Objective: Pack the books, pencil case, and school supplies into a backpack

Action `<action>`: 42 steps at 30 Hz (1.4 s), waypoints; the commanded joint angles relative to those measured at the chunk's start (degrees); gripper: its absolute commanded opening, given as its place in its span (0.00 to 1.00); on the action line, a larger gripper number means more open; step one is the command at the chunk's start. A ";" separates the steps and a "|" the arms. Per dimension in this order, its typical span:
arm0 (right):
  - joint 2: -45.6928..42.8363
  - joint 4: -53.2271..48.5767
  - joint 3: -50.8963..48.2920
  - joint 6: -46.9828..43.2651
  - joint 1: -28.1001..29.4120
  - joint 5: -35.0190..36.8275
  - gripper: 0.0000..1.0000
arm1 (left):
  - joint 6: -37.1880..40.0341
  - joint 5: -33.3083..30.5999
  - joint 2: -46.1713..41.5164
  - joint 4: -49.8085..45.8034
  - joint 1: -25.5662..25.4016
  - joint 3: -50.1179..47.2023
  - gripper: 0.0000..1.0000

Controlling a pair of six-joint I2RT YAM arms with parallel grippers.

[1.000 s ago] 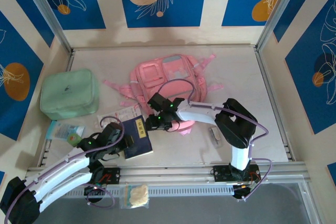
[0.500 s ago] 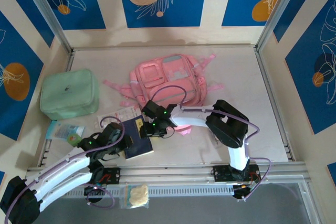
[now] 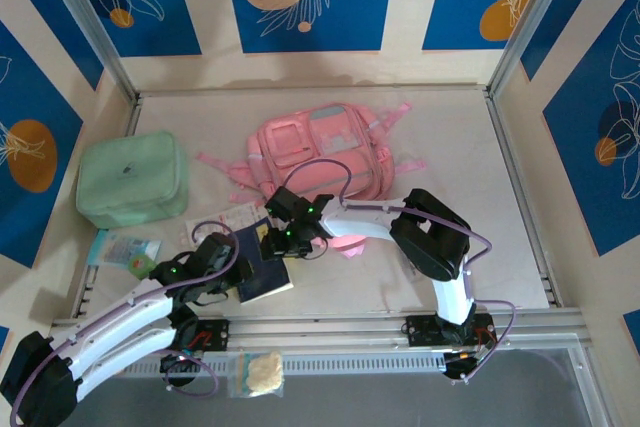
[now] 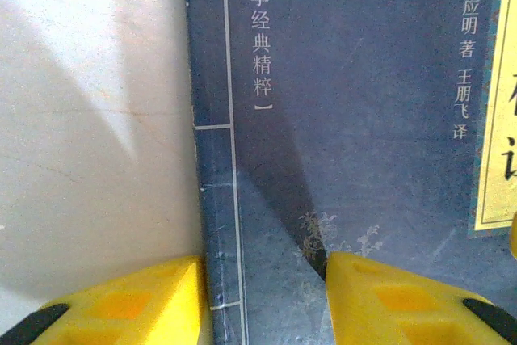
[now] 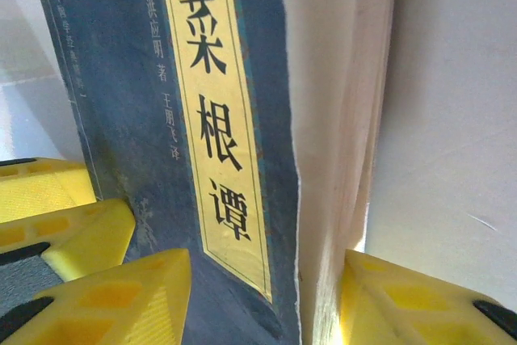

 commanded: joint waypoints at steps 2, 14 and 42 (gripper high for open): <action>-2.30 -2.18 2.16 -1.63 0.50 -1.54 0.48 | 1.12 0.33 0.93 0.85 0.35 0.04 0.44; -5.51 -2.29 1.56 -2.62 0.28 -3.92 0.39 | 1.45 -0.55 1.34 0.15 0.34 -0.04 0.44; -9.62 -0.14 -1.59 -2.94 0.42 -3.25 0.00 | 1.79 -2.08 -0.77 -1.71 0.34 2.08 0.49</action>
